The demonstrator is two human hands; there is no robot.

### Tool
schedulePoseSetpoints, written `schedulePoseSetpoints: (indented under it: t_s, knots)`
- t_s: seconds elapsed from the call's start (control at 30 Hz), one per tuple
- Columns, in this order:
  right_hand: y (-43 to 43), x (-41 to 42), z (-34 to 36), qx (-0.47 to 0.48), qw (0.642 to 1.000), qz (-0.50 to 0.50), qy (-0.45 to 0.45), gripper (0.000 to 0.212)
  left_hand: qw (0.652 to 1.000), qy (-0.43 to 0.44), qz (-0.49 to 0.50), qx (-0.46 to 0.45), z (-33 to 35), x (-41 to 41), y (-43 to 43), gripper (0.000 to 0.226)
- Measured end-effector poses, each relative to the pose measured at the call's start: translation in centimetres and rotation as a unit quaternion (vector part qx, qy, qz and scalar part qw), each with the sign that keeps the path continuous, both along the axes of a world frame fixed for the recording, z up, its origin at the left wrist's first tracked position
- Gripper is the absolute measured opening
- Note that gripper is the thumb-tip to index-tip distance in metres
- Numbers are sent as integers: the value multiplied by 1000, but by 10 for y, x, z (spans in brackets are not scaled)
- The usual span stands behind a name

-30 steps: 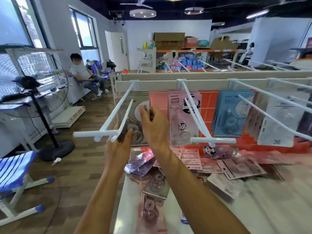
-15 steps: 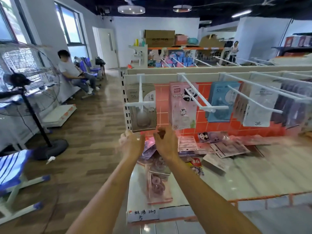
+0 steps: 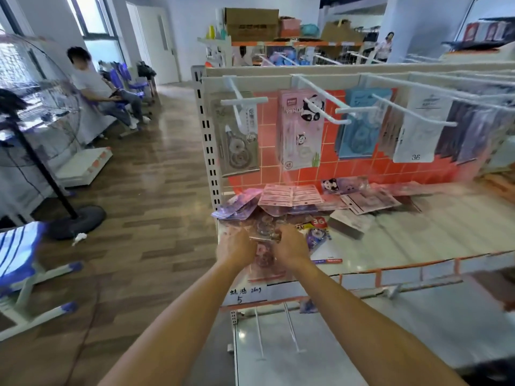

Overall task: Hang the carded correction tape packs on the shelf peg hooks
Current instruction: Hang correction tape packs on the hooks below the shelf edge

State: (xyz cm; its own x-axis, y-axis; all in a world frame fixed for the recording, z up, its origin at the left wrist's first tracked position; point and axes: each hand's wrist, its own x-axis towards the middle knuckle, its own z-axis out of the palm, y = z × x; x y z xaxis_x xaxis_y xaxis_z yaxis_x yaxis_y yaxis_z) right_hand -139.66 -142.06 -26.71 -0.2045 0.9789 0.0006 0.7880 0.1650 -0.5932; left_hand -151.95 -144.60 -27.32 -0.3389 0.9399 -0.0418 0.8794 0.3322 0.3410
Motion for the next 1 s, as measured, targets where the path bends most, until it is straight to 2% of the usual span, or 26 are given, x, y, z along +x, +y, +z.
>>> schedulePoseSetpoints:
  t_s: [0.1,0.23,0.47,0.6,0.67,0.8,0.93,1.0]
  knots:
    - [-6,-6,-9,-13,999,-50,6,38,1000,-14,-8,5,-5,6,-4,24]
    - [-11,-13,-14,-32,995,-91,9,51,999,-40,13,3,-1,14,-4,30]
    - [4,-8,-13,-137,973,-140,121,61,971,-198,126,-44,1,3,-5,27]
    - [17,2,-12,-199,938,-172,227,40,923,-350,158,-29,3,2,1,22]
    - [24,3,-12,-239,928,-155,242,31,893,-418,162,-36,9,6,0,22]
    - [21,17,0,-280,923,-130,228,10,879,-447,155,-59,9,13,0,16]
    - [17,42,2,-314,906,-139,246,30,881,-449,112,-103,7,23,-1,13]
    - [14,54,3,-316,901,-143,261,30,875,-459,96,-121,8,32,-2,16]
